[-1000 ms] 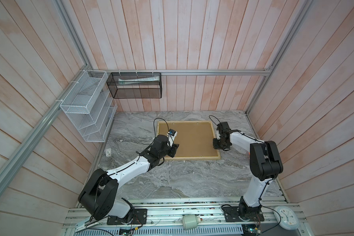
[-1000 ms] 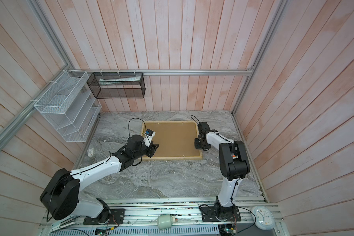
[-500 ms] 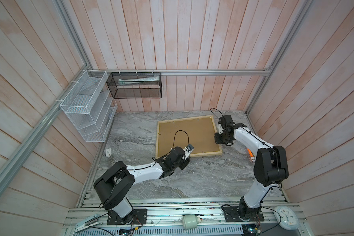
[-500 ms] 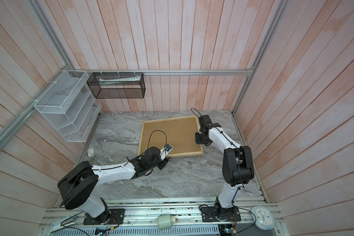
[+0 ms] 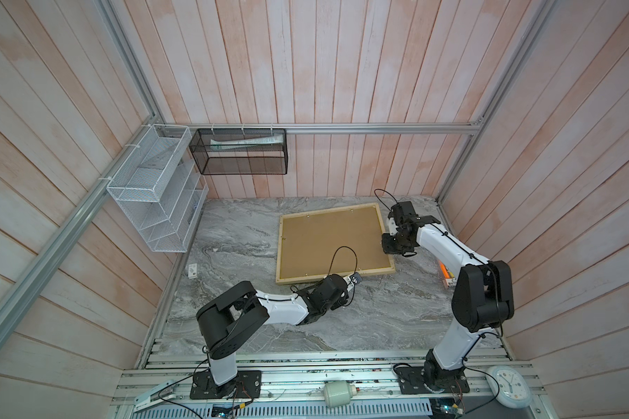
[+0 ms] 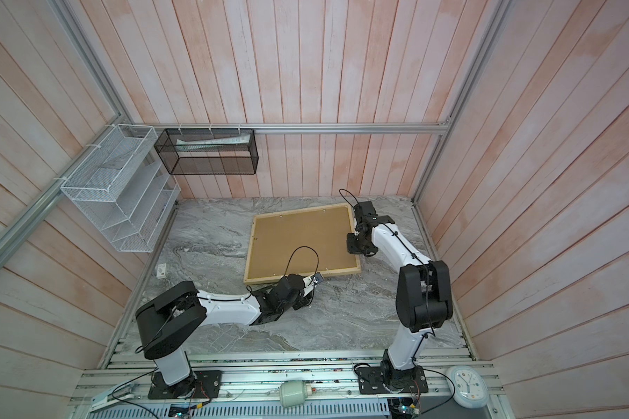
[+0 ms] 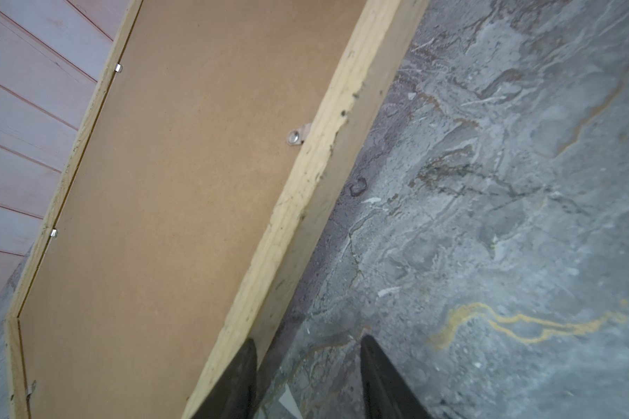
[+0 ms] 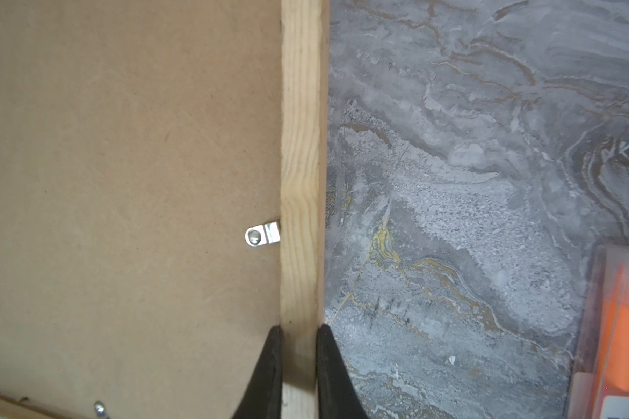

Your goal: Put the photo into the frame

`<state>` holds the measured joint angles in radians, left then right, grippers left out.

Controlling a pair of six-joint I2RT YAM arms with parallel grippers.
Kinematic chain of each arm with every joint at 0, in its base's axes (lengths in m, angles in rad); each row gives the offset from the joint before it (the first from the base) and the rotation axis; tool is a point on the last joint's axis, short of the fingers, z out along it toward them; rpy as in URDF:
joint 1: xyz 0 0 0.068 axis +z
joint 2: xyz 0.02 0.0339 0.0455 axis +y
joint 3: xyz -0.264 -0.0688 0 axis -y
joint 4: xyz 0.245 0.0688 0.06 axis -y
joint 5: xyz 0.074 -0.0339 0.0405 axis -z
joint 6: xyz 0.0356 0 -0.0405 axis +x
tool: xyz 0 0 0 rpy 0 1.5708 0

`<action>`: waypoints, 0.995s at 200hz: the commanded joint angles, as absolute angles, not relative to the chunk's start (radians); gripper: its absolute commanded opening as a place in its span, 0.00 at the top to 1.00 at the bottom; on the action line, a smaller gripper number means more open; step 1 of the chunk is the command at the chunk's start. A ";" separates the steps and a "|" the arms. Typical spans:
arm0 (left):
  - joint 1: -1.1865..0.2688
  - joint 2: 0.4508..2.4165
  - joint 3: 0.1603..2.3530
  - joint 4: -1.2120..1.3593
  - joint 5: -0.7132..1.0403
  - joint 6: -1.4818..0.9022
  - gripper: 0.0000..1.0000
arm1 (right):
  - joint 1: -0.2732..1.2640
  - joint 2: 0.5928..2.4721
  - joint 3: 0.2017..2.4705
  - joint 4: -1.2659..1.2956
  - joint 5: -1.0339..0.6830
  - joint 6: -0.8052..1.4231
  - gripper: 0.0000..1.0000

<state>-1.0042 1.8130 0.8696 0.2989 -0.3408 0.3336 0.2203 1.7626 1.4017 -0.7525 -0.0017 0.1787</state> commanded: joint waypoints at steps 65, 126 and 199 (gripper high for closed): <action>-1.001 1.926 0.882 0.594 -0.557 0.522 0.52 | 0.222 1.672 1.429 -0.786 -0.052 0.170 1.00; -1.002 2.010 0.879 0.859 -0.668 0.695 0.52 | 0.221 1.648 1.393 -0.781 -0.066 0.166 1.00; -1.002 2.020 0.868 0.929 -0.682 0.747 0.52 | 0.210 1.640 1.372 -0.771 -0.082 0.165 1.00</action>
<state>-1.0115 2.0331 0.8696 0.8566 -0.6601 0.7341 0.2073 1.6901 1.3827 -0.7242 -0.0082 0.2092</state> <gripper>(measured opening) 0.479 0.155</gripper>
